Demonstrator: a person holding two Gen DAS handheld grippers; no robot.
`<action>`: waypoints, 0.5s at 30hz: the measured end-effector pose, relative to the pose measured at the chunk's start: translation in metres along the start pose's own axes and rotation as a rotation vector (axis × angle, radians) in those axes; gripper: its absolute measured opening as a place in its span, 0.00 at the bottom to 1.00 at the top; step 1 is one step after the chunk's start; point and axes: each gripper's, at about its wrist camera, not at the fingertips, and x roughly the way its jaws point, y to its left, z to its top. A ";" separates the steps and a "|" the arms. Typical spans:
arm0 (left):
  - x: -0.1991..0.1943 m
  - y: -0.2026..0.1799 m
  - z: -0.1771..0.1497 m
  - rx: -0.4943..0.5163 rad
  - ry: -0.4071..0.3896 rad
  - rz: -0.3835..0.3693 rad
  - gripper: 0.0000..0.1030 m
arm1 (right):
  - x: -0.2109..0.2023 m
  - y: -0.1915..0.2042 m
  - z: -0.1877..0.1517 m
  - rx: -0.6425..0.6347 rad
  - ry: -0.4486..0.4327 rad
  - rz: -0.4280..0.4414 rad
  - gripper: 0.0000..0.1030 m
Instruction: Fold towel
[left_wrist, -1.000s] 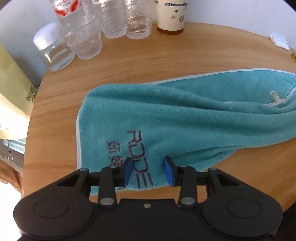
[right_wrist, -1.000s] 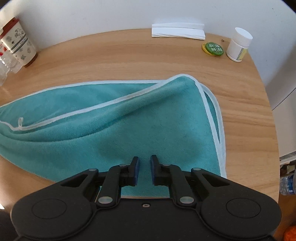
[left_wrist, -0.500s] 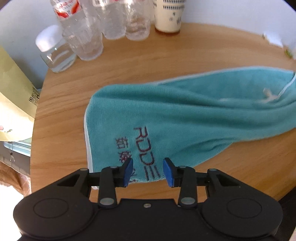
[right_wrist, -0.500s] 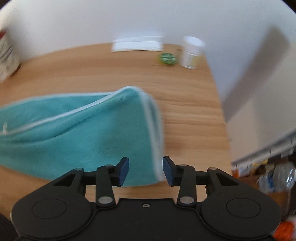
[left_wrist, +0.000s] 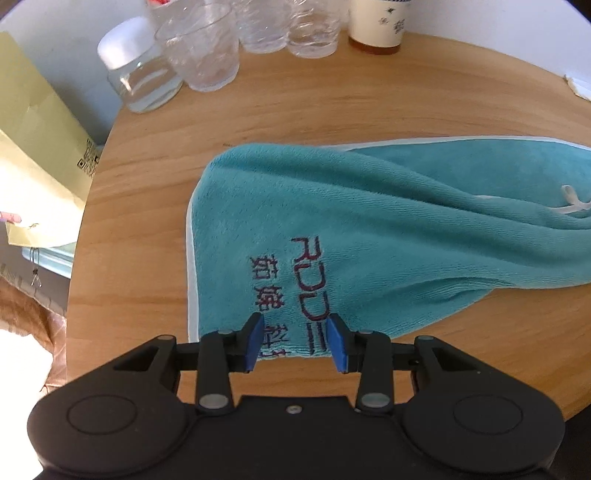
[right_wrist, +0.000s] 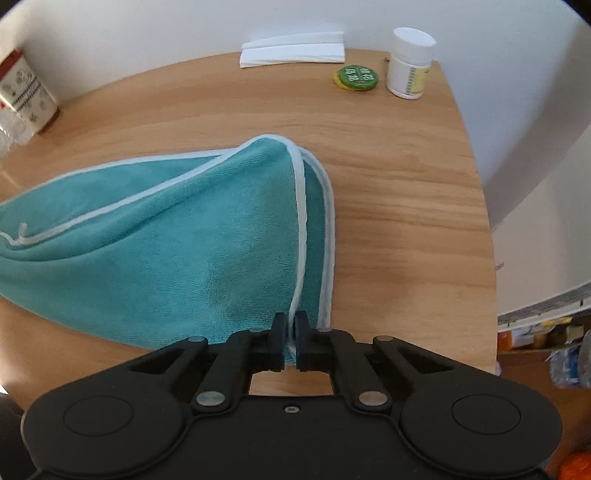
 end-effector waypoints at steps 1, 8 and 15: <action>0.000 0.001 0.000 -0.008 0.001 -0.001 0.37 | -0.003 -0.002 -0.004 0.004 -0.006 -0.007 0.03; 0.000 0.000 -0.002 0.071 -0.003 0.000 0.40 | -0.006 -0.003 -0.024 0.086 -0.021 -0.025 0.02; 0.001 0.003 0.000 0.144 0.004 -0.009 0.42 | -0.012 0.017 -0.026 -0.005 -0.031 -0.120 0.05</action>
